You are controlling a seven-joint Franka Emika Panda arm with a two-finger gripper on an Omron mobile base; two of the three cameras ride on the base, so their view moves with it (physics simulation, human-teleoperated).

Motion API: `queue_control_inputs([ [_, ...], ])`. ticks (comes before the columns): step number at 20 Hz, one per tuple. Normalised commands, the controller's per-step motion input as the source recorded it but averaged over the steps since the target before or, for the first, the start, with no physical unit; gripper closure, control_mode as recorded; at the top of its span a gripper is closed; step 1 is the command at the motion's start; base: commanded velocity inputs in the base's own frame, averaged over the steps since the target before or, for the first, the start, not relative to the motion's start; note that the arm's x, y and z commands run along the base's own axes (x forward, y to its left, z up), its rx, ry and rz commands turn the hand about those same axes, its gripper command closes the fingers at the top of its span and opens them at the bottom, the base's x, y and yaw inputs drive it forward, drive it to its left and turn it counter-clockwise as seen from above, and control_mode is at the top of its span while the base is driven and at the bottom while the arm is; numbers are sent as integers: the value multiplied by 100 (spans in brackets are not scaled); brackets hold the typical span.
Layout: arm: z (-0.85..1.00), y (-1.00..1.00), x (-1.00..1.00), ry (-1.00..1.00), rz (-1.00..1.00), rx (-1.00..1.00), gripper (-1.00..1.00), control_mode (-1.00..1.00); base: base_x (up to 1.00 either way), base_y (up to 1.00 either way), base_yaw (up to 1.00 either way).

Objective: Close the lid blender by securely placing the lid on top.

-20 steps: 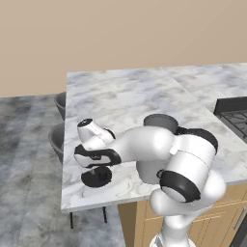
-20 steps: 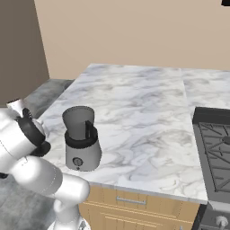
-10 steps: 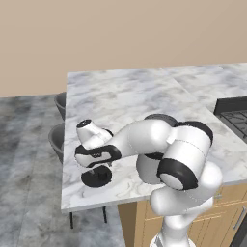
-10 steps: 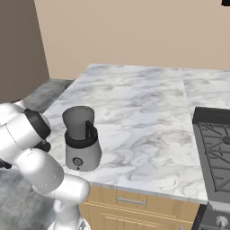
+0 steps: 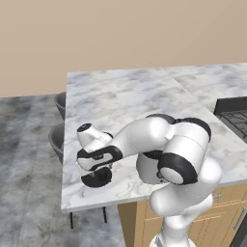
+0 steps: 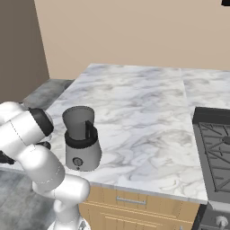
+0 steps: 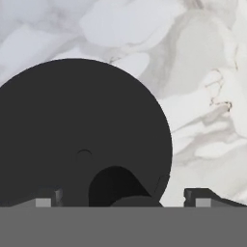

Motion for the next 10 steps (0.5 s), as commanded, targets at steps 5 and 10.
queue_control_inputs([
  [5, -3, -8, -6, -4, 0, 0, -100, -100, 0, 0, 0],
  [10, 0, -7, -12, -4, 0, 0, -100, -100, 0, 0, 0],
])
